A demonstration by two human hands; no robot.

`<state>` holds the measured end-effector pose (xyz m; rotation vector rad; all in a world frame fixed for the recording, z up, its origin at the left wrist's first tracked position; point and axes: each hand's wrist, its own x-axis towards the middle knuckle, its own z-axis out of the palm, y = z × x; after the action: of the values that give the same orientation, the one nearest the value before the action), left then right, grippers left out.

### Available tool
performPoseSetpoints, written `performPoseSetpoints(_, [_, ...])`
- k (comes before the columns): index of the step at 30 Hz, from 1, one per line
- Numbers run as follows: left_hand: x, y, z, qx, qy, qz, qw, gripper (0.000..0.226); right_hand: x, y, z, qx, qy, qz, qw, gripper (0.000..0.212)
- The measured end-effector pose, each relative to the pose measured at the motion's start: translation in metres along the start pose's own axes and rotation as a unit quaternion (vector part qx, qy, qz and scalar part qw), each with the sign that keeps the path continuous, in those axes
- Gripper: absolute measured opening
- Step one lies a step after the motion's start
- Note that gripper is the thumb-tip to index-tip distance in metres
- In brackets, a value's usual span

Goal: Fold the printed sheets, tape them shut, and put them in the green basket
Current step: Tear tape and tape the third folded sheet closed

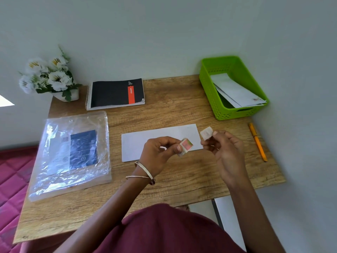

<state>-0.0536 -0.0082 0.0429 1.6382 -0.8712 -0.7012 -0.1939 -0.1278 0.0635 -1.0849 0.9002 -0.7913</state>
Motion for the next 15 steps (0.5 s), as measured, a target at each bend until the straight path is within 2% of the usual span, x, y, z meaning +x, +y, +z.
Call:
performPoseSetpoints(6, [0.014,0.004,0.023,0.139,-0.017,0.032,0.99,0.011,0.009,-0.011,-0.027,-0.033,0.083,0.008,0.996,0.02])
performPoseSetpoints(10, [0.039,-0.001,0.053,0.196,-0.041,0.093,0.975,0.014,0.012,-0.023,-0.048,0.039,0.084,0.037,0.995,0.013])
performPoseSetpoints(15, [0.071,-0.01,0.088,0.255,-0.042,0.099,0.961,0.016,0.018,-0.026,-0.07,0.093,0.082,0.058,0.99,0.008])
